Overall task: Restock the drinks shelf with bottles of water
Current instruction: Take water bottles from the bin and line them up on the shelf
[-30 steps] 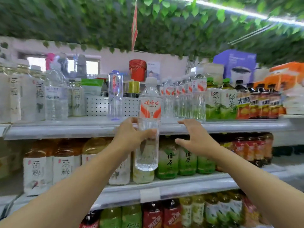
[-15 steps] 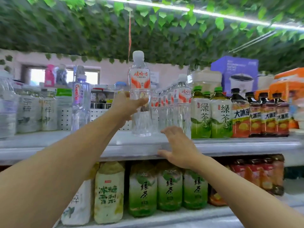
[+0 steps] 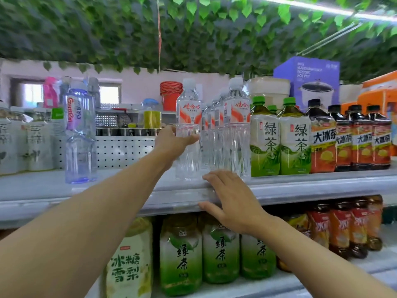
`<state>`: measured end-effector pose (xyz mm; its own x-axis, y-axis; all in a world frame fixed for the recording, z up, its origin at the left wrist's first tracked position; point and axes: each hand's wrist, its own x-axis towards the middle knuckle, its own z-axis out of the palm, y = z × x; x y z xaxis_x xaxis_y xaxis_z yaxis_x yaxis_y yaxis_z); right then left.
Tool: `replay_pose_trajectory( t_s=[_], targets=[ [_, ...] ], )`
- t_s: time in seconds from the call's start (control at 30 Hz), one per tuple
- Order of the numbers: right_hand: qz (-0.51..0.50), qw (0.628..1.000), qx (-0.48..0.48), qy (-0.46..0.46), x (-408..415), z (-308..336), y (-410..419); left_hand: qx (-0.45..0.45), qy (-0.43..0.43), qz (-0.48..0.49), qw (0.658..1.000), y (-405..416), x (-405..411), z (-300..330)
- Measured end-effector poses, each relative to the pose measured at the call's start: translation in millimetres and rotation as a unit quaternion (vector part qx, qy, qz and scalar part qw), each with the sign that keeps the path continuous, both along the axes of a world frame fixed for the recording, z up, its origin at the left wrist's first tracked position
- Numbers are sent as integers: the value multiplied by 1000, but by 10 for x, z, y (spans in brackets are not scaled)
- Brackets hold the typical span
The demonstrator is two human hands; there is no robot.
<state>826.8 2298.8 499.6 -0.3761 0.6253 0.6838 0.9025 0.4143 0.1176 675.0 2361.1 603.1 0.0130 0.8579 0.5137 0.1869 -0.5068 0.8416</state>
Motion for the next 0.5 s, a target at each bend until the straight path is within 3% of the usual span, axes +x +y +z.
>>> replay_pose_trajectory(
  t_s=[0.2, 0.5],
  targets=[
    [-10, 999, 46, 9, -3, -131, 87, -3, 20, -14, 1000, 60, -63, -30],
    [-31, 996, 79, -31, 9, -151, 100, -80, 117, -55, 988, 203, -145, -151]
  ],
)
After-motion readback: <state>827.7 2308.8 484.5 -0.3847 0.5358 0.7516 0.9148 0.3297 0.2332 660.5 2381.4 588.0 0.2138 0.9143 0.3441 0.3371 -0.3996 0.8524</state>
